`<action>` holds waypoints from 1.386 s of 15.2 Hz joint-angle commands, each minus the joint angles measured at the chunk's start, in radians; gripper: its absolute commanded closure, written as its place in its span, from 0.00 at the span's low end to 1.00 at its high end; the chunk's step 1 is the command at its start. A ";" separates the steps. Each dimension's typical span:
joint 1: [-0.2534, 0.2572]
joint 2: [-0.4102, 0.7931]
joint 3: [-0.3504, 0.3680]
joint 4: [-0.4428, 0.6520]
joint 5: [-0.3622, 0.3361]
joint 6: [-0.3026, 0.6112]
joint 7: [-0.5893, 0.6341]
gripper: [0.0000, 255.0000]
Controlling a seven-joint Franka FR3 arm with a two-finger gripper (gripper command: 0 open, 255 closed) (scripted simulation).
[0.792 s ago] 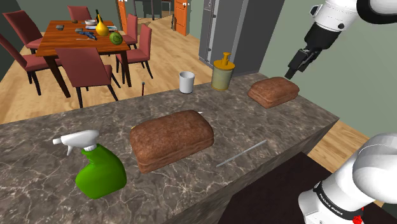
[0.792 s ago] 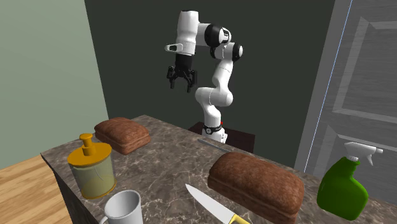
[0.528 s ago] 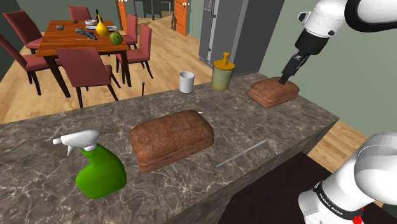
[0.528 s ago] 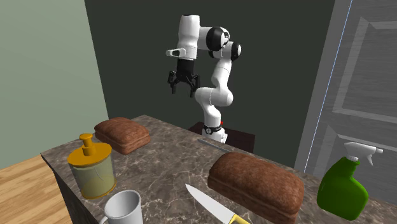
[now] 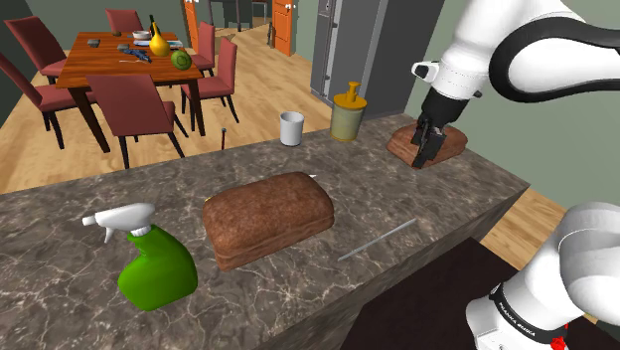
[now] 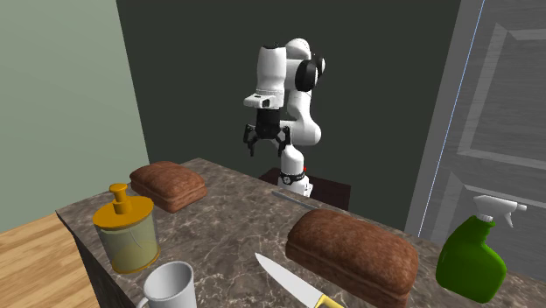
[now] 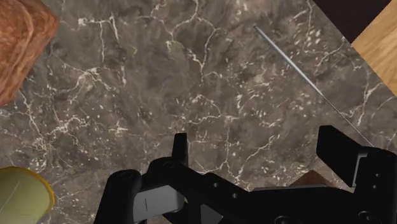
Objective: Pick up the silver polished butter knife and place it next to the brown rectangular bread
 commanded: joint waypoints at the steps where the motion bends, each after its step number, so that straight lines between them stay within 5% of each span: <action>1: 0.048 0.030 0.000 -0.030 0.003 0.042 -0.083 0.00; 12: 0.286 0.110 0.004 -0.221 0.011 0.216 -0.496 0.00; 21: 0.281 0.175 0.001 -0.286 0.004 0.347 -0.494 0.00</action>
